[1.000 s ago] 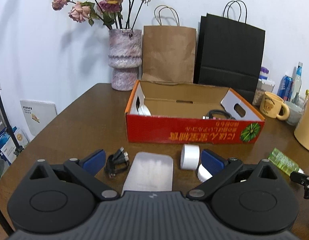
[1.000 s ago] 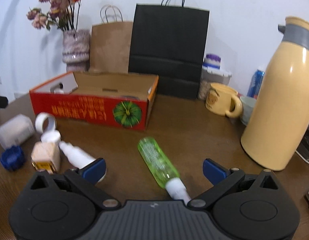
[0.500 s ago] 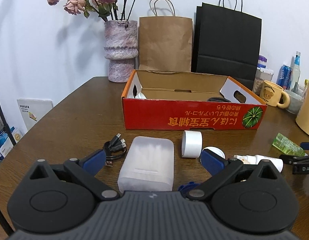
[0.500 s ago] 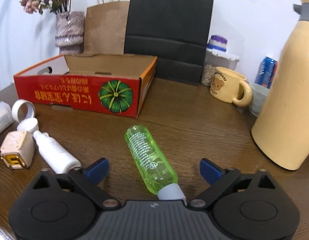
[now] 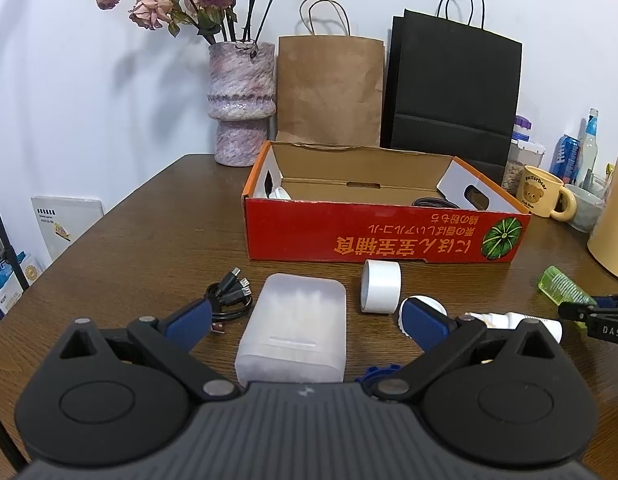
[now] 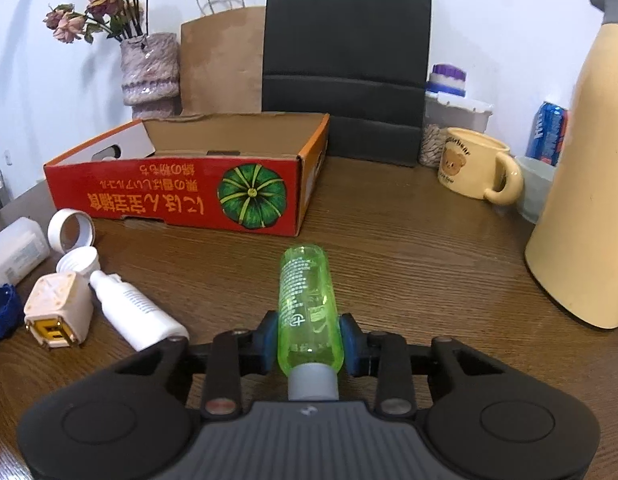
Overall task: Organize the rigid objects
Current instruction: 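Grasp the blue bottle cap with the left tool while the right tool holds the green bottle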
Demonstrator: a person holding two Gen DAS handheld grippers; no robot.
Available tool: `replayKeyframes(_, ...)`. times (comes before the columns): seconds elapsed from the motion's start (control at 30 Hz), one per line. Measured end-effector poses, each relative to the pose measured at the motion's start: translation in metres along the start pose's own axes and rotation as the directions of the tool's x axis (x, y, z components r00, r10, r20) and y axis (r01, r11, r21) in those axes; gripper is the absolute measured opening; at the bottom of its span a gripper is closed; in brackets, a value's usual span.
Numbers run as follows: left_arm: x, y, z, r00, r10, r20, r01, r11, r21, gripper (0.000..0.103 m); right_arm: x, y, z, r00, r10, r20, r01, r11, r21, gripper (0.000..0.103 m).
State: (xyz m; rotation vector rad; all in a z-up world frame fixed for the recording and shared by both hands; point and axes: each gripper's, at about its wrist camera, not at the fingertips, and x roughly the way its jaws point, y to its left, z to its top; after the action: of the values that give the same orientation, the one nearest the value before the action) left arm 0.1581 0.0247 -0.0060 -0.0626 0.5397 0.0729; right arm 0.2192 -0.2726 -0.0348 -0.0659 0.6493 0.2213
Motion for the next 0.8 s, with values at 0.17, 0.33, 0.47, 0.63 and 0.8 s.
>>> replayKeyframes(0.17, 0.001, 0.001, -0.001, 1.0, -0.006, -0.01, 0.006, 1.0, -0.005, 0.103, -0.016, 0.01, -0.004, 0.997, -0.039, 0.062, 0.039, 0.999, 0.002, 0.031)
replayKeyframes(0.33, 0.001, -0.005, -0.003, 0.999, -0.034, -0.016, 0.035, 0.999, 0.024, 0.103, -0.029, 0.026, -0.008, 0.996, -0.048, 0.079, 0.049, 0.999, -0.02, 0.031)
replayKeyframes(0.47, 0.002, -0.016, -0.011, 0.997, -0.062, -0.043, 0.065, 0.995, 0.07, 0.103, -0.038, 0.032, -0.01, 0.994, -0.048, 0.097, 0.049, 0.999, -0.009, 0.031)
replayKeyframes(0.63, 0.0, -0.027, -0.022, 0.996, -0.058, -0.065, 0.064, 0.992, 0.107, 0.103, -0.049, 0.037, -0.012, 0.992, -0.043, 0.121, 0.042, 0.999, 0.012, 0.031)
replayKeyframes(0.8, 0.004, -0.033, -0.029, 0.992, -0.067, -0.109, 0.08, 0.989, 0.123, 0.103, -0.056, 0.043, -0.016, 0.992, -0.035, 0.122, 0.034, 0.999, 0.01, 0.031)
